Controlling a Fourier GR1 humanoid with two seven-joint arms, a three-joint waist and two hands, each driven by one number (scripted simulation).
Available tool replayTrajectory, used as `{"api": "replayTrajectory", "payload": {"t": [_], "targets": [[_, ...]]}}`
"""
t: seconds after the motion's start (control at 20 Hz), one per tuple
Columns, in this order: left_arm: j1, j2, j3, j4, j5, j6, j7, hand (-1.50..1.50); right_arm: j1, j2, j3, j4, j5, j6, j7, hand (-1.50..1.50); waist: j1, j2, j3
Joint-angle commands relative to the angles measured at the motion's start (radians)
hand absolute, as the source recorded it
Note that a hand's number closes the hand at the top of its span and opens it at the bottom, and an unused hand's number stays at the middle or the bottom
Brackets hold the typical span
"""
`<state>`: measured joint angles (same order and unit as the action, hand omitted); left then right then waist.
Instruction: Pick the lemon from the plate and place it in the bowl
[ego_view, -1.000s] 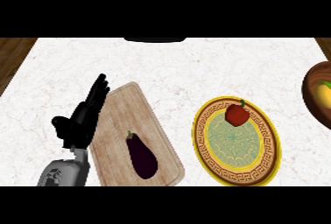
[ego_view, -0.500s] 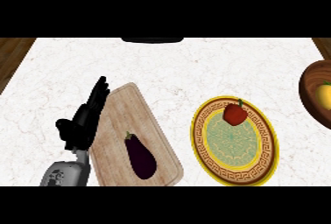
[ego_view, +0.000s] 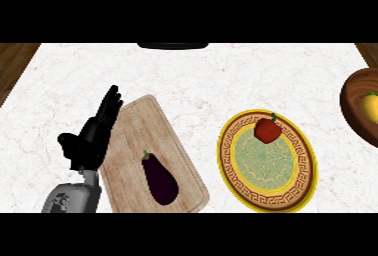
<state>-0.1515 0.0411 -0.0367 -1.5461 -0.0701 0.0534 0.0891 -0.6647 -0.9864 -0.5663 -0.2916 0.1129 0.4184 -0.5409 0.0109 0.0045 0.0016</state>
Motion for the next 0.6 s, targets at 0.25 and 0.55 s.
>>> {"api": "replayTrajectory", "payload": {"t": [0.25, 0.55], "targets": [[-0.035, -0.019, -0.015, 0.007, -0.023, 0.021, 0.029, 0.00, 0.140, -0.048, -0.044, 0.069, -0.060, 0.209, -0.145, -1.50, 0.000, 0.004, 0.002], [0.071, -0.028, -0.035, -0.046, -0.036, 0.028, -0.022, 0.00, 0.210, -0.025, -0.006, 0.025, -0.045, 0.222, -0.191, -1.50, 0.005, 0.000, 0.002]]}}
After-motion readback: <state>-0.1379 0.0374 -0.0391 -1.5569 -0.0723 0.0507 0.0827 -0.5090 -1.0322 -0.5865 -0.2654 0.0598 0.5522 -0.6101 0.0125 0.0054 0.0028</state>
